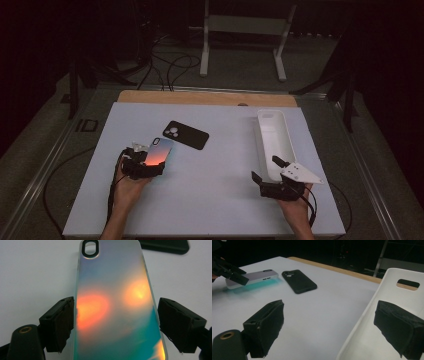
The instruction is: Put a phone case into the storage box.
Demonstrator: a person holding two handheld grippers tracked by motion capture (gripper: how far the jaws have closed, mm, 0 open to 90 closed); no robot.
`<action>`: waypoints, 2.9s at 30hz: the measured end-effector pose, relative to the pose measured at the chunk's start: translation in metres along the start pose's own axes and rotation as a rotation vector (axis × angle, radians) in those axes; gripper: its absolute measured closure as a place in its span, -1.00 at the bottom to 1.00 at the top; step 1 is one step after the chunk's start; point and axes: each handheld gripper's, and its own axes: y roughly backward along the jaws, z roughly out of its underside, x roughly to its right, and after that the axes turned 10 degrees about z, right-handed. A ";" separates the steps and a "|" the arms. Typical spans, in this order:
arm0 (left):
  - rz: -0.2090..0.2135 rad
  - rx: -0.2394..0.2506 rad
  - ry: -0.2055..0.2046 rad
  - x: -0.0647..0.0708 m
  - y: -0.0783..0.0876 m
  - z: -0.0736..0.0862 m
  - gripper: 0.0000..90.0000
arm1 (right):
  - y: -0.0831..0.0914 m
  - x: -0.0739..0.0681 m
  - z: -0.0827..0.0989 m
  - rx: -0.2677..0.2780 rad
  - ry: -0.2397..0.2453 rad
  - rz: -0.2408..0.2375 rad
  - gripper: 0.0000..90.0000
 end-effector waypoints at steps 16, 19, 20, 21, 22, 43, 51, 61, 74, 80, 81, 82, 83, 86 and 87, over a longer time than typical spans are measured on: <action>0.042 0.078 -0.105 0.014 0.019 -0.010 -0.63 | -0.007 0.009 -0.018 -0.046 -0.017 -0.053 -0.80; 0.061 0.100 -0.124 0.019 0.023 -0.012 -0.63 | -0.010 0.010 -0.022 -0.054 -0.021 -0.069 -0.80; 0.065 0.106 -0.135 0.021 0.025 -0.013 -0.63 | -0.011 0.010 -0.024 -0.059 -0.030 -0.070 -0.80; 0.066 0.109 -0.139 0.022 0.026 -0.013 -0.63 | -0.012 0.010 -0.026 -0.061 -0.037 -0.079 -0.80; 0.072 0.112 -0.150 0.024 0.027 -0.013 -0.63 | -0.012 0.011 -0.027 -0.059 -0.047 -0.090 -0.80; 0.171 0.186 -0.364 0.066 0.049 -0.034 -0.63 | -0.042 -0.002 -0.061 -0.126 -0.104 -0.215 -0.80; 0.199 0.199 -0.406 0.076 0.052 -0.040 -0.63 | -0.050 -0.008 -0.070 -0.125 -0.120 -0.266 -0.80; 0.232 0.217 -0.473 0.091 0.055 -0.046 -0.63 | -0.064 -0.020 -0.084 -0.145 -0.133 -0.338 -0.80; 0.279 0.230 -0.512 0.098 0.053 -0.051 -0.63 | -0.079 -0.037 -0.093 -0.168 -0.142 -0.400 -0.80; 0.311 0.234 -0.530 0.101 0.051 -0.051 -0.63 | -0.086 -0.040 -0.092 -0.197 -0.170 -0.427 -0.80; 0.313 0.235 -0.532 0.102 0.050 -0.051 -0.63 | -0.087 -0.041 -0.092 -0.196 -0.176 -0.433 -0.80; 0.316 0.234 -0.538 0.103 0.050 -0.051 -0.63 | -0.088 -0.041 -0.092 -0.199 -0.186 -0.439 -0.80; 0.319 0.234 -0.539 0.104 0.049 -0.051 -0.63 | -0.088 -0.042 -0.092 -0.203 -0.198 -0.447 -0.80; 0.330 0.235 -0.544 0.106 0.048 -0.051 -0.63 | -0.089 -0.043 -0.093 -0.202 -0.211 -0.459 -0.79; 0.332 0.234 -0.548 0.107 0.048 -0.051 -0.63 | -0.090 -0.043 -0.093 -0.204 -0.214 -0.465 -0.75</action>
